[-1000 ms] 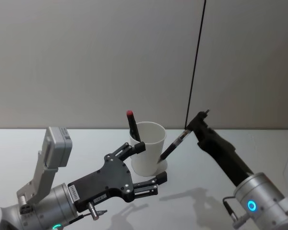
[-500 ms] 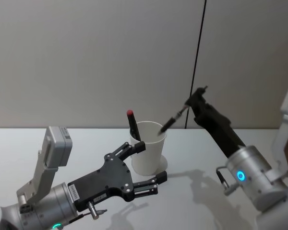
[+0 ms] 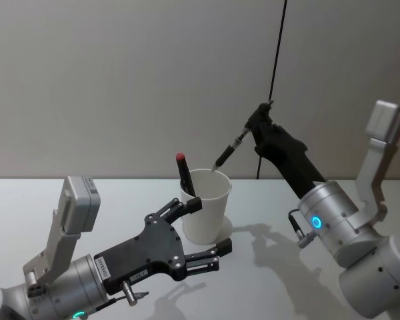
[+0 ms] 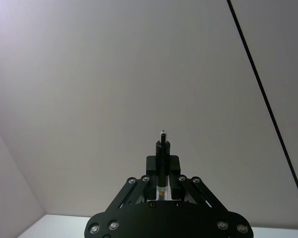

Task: Place the pen into the pen holder.

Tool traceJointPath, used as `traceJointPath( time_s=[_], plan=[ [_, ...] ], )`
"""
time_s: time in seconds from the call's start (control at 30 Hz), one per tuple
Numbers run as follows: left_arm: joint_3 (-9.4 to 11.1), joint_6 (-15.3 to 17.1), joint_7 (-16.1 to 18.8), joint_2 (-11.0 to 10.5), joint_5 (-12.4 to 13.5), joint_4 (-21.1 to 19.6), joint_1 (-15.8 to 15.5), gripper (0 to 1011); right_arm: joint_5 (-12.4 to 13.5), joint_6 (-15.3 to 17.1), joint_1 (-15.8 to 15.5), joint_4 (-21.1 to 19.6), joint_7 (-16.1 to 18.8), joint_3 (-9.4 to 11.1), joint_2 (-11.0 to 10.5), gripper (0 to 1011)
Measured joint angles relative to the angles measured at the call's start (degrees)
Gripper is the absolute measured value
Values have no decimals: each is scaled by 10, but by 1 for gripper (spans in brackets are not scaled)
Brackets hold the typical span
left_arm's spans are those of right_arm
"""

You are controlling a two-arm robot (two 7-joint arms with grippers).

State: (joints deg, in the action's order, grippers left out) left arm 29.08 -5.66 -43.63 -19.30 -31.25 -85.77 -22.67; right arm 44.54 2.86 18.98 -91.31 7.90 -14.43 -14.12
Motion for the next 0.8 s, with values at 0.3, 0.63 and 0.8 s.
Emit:
traceJointPath(
  time_s=[0.3,0.63,0.8],
  plan=[
    [0,0,0,0,0,0,0,1003,-50,-21,31,41,-3,-21,2,148],
    [0,0,0,0,0,0,0,1003,-82,-24,53,76,-4,-39,4,148],
    [0,0,0,0,0,0,0,1003,-97,-21,61,94,-1,-49,7,148]
  ],
)
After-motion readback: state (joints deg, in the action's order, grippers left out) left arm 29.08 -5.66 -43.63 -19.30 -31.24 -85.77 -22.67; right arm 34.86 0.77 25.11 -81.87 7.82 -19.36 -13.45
